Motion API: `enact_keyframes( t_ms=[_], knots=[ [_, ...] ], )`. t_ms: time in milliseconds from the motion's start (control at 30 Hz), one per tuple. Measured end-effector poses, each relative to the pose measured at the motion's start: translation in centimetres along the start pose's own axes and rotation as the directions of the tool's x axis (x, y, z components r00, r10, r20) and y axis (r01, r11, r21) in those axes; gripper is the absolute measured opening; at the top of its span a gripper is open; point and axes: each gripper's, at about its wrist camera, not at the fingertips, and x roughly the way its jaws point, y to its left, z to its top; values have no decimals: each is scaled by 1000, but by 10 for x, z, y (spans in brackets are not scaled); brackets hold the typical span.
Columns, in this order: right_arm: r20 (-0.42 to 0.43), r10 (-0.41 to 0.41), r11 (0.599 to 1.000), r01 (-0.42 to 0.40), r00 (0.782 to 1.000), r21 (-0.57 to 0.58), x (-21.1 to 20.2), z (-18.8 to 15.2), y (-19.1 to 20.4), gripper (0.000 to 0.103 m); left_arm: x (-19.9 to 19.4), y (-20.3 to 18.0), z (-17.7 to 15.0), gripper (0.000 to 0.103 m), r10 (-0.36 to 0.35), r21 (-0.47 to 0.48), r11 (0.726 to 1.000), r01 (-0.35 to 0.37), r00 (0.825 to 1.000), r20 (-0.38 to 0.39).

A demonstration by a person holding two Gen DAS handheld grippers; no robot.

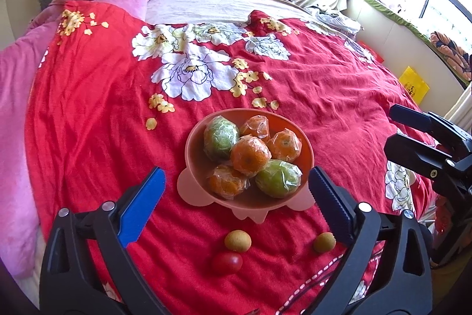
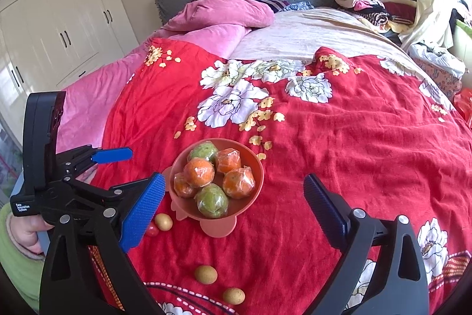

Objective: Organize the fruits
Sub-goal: 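Withdraw both open tools away from the filled bowl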

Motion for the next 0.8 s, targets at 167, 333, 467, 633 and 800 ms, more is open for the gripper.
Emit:
enact_keyframes(
  t_ms=[167,333,467,633,800],
  knots=[
    [8,-18,1000,19,1000,-16,-6,-1,4,95,-8,0,-3,93,9,3,1000,-9,1000,7],
    [14,-31,999,32,999,-33,-11,-4,9,96,-14,2,-5,93,14,-2,1000,-14,1000,16],
    [20,-32,999,33,999,-43,-16,-6,13,96,-20,1,-8,93,18,1,1000,-18,1000,21],
    [24,-32,998,33,999,-53,-21,-7,18,96,-26,1,-10,93,28,-2,1000,-28,999,32],
    [29,-27,998,29,999,-62,-24,-9,22,96,-30,0,-12,93,28,-1,1000,-28,999,37]
  ],
)
